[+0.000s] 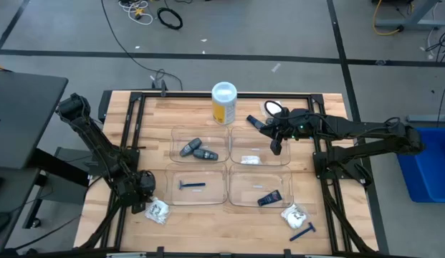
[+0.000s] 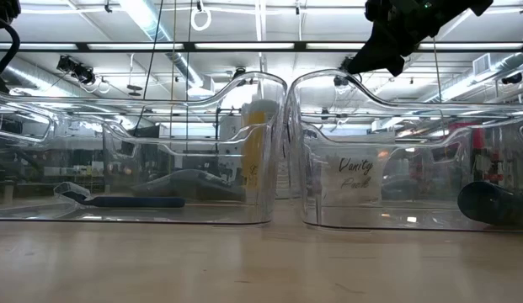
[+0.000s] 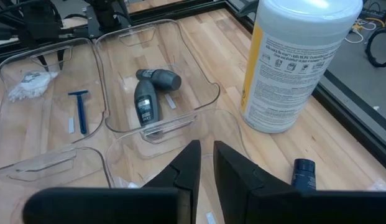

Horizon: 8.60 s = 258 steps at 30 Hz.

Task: Pick & Place Travel size toiletries
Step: Put the transparent vanity pack into the top right transparent bin

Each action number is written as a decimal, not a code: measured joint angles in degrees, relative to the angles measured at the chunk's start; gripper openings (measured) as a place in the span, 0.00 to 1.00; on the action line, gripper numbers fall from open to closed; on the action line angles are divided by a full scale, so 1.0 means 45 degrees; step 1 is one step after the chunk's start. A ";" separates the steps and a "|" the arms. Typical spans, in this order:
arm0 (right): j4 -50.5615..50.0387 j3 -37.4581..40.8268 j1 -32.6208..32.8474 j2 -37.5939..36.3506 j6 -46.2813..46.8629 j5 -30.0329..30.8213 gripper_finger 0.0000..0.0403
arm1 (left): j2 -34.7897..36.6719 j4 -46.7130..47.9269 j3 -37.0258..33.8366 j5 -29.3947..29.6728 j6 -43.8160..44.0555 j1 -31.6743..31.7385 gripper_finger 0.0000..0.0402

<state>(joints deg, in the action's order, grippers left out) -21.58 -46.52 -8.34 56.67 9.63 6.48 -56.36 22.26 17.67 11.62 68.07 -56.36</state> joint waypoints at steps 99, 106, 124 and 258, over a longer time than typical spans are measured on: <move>0.0000 0.0005 0.0005 0.0005 -0.0335 -0.0019 0.12 | 0.1064 0.0416 0.2338 -0.4074 0.0972 0.0015 0.00; 0.0005 0.0005 0.0000 0.0005 -0.0340 -0.0015 0.12 | 0.1054 0.1025 0.3461 -0.4327 -0.0097 0.0643 0.00; 0.0746 0.0005 0.0002 0.0005 -0.1057 0.0216 0.12 | 0.1054 0.5421 0.6317 -0.5516 -0.3143 0.3444 0.00; 0.1706 0.0005 0.0000 -0.1463 -0.1705 -0.0461 0.22 | -0.4999 -0.6714 0.8976 -0.5445 -1.3615 1.5334 0.00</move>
<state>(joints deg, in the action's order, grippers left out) -13.91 -46.50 -8.34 50.08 1.96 4.40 -78.85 -7.95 58.06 -12.88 6.81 12.64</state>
